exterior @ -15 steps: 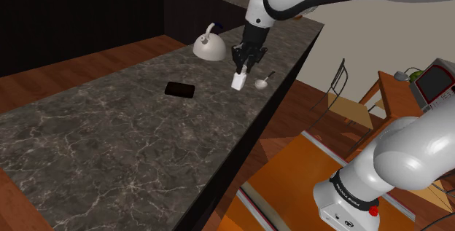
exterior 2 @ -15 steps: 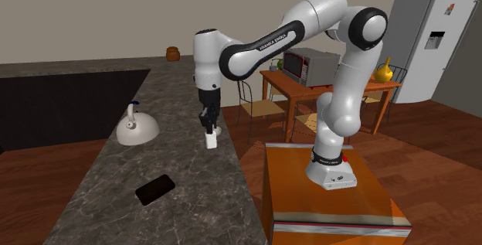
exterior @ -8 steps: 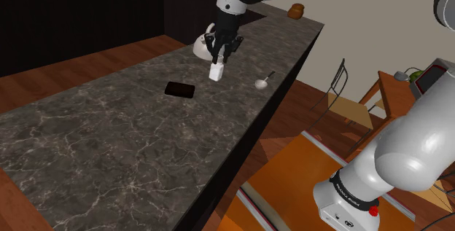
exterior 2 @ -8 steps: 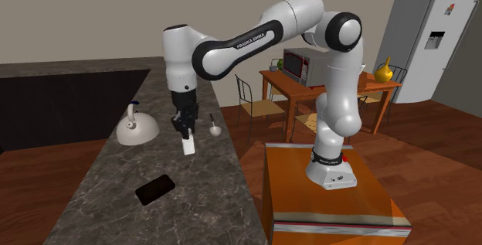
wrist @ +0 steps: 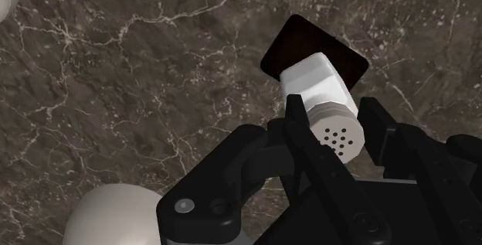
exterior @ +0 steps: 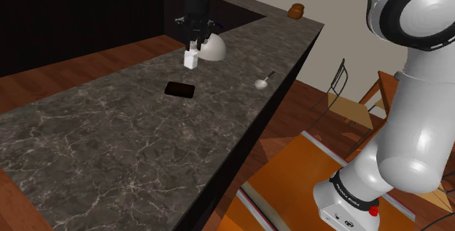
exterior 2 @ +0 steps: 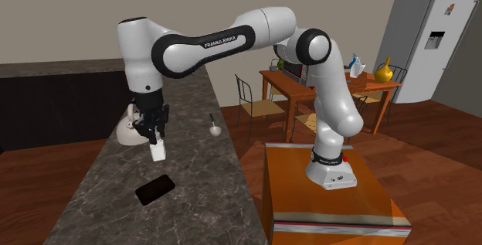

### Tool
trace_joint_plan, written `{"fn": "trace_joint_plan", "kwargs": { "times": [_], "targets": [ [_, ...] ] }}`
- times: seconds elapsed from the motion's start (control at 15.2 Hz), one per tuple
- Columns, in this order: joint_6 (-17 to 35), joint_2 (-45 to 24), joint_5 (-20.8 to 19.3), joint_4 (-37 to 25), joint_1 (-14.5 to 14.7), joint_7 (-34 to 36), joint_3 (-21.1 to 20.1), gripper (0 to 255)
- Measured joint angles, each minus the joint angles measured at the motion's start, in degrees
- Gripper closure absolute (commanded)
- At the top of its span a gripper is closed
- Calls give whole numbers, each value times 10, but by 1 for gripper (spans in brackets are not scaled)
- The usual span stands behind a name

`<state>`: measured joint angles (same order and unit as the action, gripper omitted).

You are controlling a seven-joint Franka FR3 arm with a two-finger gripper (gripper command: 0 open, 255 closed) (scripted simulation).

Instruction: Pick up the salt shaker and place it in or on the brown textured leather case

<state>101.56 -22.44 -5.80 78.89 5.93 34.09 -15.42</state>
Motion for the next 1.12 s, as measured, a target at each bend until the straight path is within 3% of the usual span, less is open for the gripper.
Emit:
{"fn": "trace_joint_plan", "kwargs": {
  "times": [0.13,0.2,1.12],
  "targets": [
    [-36,-63,-14,-97,20,11,1,255],
    [-37,-73,-17,-108,24,14,1,255],
    [62,-83,-21,-19,18,19,4,255]
  ]
}}
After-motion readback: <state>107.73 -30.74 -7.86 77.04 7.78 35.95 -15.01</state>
